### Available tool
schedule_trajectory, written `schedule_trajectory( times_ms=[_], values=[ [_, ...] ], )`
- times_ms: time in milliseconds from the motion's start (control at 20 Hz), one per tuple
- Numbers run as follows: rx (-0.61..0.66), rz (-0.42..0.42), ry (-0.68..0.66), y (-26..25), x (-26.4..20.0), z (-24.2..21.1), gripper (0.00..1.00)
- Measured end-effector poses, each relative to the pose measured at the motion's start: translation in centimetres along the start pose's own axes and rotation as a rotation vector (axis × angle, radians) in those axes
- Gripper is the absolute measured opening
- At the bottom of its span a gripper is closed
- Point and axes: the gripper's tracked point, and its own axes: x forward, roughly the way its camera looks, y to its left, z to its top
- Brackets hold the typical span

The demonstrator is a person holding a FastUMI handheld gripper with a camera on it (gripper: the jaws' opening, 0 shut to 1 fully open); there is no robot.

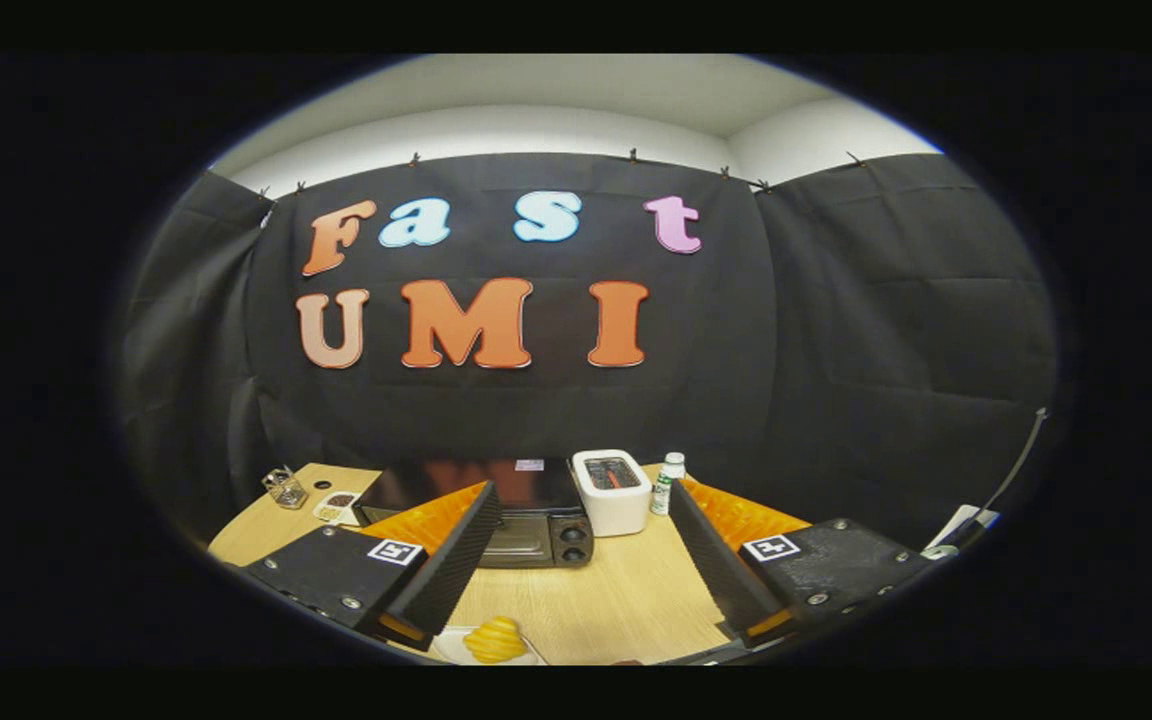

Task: Open the toaster oven, put the food inside, and close the toaster oven door.

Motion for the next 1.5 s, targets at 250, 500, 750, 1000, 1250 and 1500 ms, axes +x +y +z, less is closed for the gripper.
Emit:
schedule_trajectory(
  times_ms=[250, 500, 750, 1000, 1250, 1500],
  values=[
    [0.003, 0.017, 0.008, 1.1, 0.8, -0.3, 1.00],
    [0.007, 0.063, 0.018, 3.7, 2.1, -1.1, 1.00],
    [0.016, 0.108, 0.042, 6.9, 4.9, -2.9, 1.00],
    [-0.002, 0.177, 0.060, 11.8, 7.7, -5.1, 1.00],
    [-0.063, 0.192, 0.093, 14.1, 12.0, -9.2, 1.00],
    [-0.058, 0.213, 0.173, 16.4, 15.2, -13.7, 1.00]
  ],
)
